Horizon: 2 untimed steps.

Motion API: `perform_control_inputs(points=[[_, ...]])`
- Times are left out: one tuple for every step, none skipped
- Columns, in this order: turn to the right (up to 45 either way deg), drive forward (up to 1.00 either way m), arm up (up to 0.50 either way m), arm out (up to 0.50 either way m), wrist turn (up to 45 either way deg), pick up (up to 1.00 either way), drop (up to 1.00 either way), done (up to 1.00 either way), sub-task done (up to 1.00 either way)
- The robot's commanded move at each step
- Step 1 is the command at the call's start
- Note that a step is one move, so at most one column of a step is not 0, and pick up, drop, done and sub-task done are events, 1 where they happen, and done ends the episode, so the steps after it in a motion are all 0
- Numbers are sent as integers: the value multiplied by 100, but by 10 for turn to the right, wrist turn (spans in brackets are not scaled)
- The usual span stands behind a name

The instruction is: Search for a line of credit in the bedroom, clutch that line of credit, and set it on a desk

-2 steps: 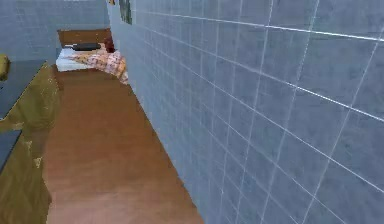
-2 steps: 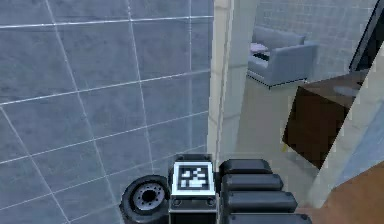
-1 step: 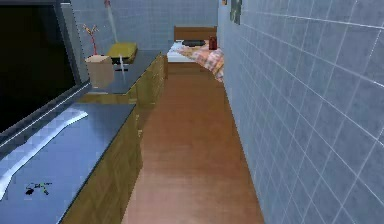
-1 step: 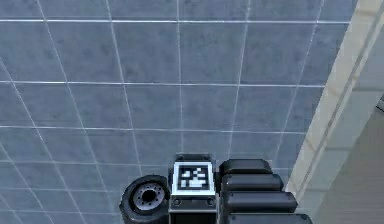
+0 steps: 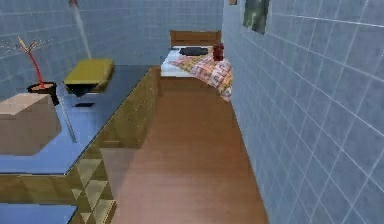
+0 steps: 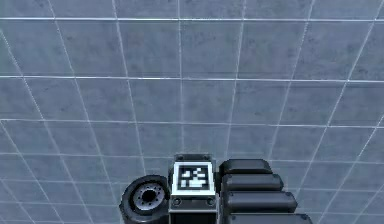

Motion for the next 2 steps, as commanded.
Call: perform_control_inputs(points=[[0,100,0,0,0,0,0,0,0],[-30,0,0,0,0,0,0,0,0]])
